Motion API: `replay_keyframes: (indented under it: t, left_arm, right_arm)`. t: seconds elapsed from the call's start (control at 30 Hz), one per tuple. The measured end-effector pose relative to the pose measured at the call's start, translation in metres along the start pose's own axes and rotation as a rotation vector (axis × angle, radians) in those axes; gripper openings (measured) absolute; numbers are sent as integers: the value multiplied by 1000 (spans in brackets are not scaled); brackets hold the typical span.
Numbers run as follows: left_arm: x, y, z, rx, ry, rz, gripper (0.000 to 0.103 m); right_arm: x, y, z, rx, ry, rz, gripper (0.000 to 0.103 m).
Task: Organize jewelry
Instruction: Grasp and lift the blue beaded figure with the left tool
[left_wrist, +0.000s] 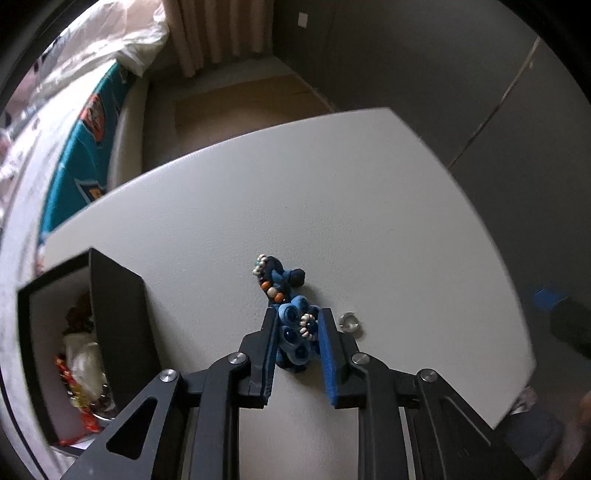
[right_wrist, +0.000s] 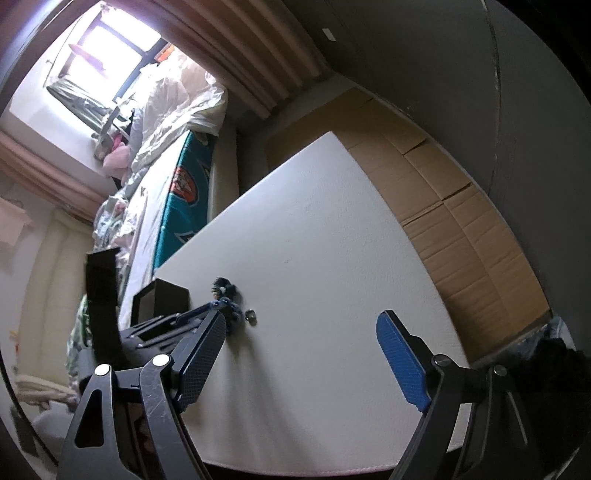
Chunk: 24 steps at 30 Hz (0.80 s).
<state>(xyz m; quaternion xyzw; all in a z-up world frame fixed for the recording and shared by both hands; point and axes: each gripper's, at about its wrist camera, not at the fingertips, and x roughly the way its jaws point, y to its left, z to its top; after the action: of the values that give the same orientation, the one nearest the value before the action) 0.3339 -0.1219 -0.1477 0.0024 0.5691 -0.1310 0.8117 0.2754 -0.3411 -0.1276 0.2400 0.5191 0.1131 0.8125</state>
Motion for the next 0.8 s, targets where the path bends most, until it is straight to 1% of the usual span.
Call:
replay_keyframes:
  t: [0.03, 0.07, 0.1, 0.2, 0.27, 0.33, 0.47, 0.53, 0.6, 0.7, 0.8]
  left_arm:
    - [-3, 3, -1, -8, -4, -16, 20]
    - [-6, 4, -1, -8, -12, -26, 11]
    - [-11, 4, 0, -7, -22, -40, 9]
    - [-31, 7, -2, -2, -69, -95, 9]
    - [-37, 12, -3, -17, -77, -133, 9]
    - [-43, 17, -3, -27, -89, -150, 9]
    - [-63, 30, -4, -50, -131, -180, 9]
    - [-75, 41, -3, -72, -159, -185, 9]
    - [-85, 50, -3, -91, -180, -196, 9]
    - [-97, 62, -4, -113, -210, -203, 9]
    - [-104, 71, -7, -127, -224, -212, 9]
  right_arm:
    - [4, 5, 1, -5, 3, -4, 85]
    - [5, 7, 1, -12, 4, -7, 85]
    - [7, 10, 1, -19, 4, -9, 85]
    - [12, 18, 2, -21, 5, -8, 85]
    - [17, 24, 1, -29, 10, -2, 84]
    - [25, 32, -1, -49, 26, -6, 76]
    - [44, 50, -1, -93, 62, -28, 66]
    - [53, 60, -2, -115, 79, -35, 54]
    - [61, 68, -2, -139, 88, -52, 47]
    - [74, 82, -5, -193, 99, -112, 44]
    - [84, 90, -8, -231, 110, -154, 37]
